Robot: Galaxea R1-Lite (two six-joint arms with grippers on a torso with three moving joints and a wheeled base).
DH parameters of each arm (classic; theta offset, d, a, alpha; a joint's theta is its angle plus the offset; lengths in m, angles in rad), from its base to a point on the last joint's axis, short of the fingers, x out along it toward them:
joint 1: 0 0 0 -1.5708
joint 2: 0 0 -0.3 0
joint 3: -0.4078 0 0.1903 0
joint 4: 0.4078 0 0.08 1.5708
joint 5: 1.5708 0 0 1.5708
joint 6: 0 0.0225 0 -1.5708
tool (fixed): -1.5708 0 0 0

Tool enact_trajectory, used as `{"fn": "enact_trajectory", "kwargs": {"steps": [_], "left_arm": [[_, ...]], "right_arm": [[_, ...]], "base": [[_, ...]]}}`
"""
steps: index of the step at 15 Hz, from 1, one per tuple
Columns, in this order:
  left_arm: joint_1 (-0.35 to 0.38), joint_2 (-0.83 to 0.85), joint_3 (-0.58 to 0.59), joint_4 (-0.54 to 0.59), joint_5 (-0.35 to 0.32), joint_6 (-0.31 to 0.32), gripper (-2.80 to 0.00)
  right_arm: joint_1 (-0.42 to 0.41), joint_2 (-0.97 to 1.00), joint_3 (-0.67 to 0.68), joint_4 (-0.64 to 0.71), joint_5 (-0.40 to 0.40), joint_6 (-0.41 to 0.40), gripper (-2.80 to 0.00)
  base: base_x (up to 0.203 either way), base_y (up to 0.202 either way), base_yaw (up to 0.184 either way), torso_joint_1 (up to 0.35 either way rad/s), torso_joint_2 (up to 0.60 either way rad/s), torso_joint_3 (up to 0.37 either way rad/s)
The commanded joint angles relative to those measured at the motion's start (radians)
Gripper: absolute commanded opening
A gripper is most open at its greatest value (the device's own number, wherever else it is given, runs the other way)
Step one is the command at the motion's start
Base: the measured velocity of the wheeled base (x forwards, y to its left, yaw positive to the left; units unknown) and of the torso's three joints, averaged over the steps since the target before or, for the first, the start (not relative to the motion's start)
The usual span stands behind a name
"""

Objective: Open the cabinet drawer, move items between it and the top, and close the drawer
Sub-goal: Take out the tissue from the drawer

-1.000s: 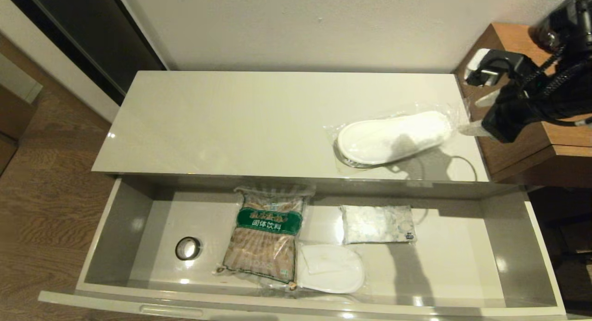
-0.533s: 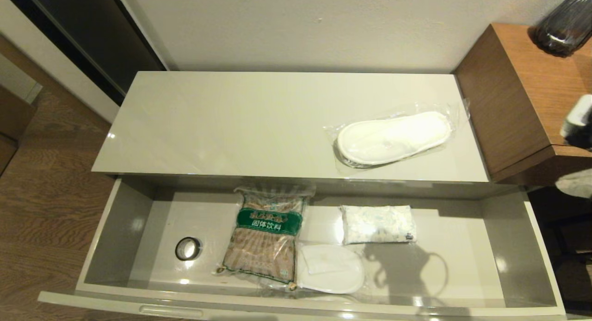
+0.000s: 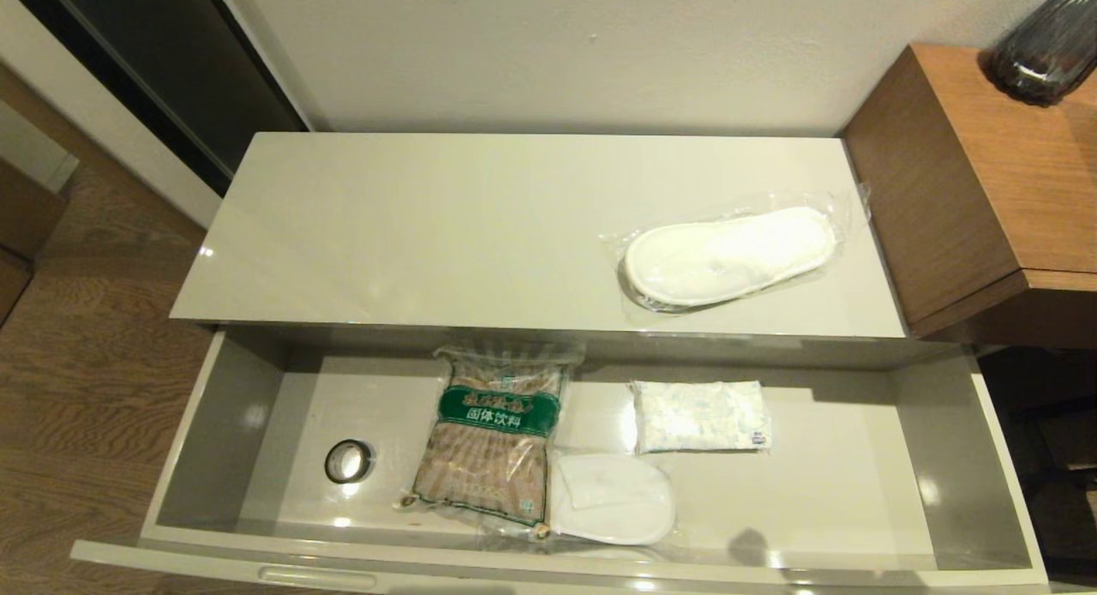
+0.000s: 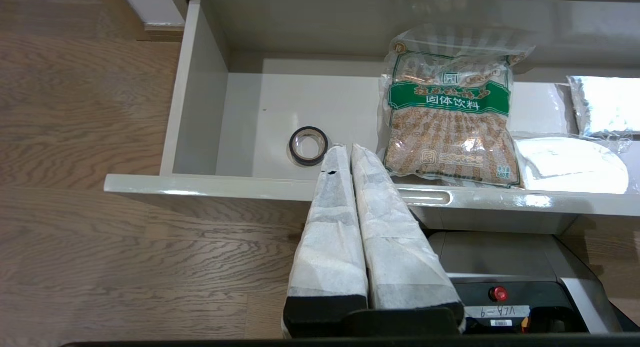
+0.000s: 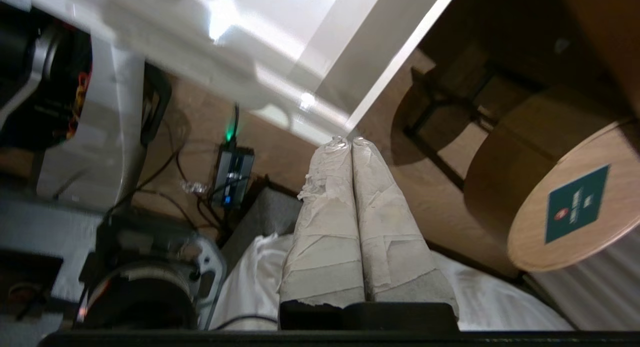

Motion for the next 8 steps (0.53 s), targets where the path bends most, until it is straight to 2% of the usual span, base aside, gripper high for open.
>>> {"fn": "enact_trajectory", "kwargs": {"steps": [1,3,5,8], "left_arm": [[0.0,0.001,0.0,0.0,-0.001,0.0,-2.8],[0.0,0.001,0.0,0.0,-0.001,0.0,-2.8],[0.0,0.001,0.0,0.0,-0.001,0.0,-2.8],[0.0,0.001,0.0,0.0,-0.001,0.0,-2.8]], "right_arm": [[-0.004,-0.088,0.068,0.014,-0.002,-0.002,-2.8],[-0.005,-0.103,0.098,0.008,0.001,-0.004,-2.8],[-0.005,-0.051,0.073,-0.011,0.003,-0.016,-2.8],[-0.004,0.088,0.027,-0.052,0.022,-0.091,-2.8]], "base": [[0.0,0.0,0.0,0.0,0.0,0.0],[0.0,0.0,0.0,0.0,0.0,0.0],[0.0,0.0,0.0,0.0,0.0,0.0],[0.0,0.0,0.0,0.0,0.0,0.0]]}}
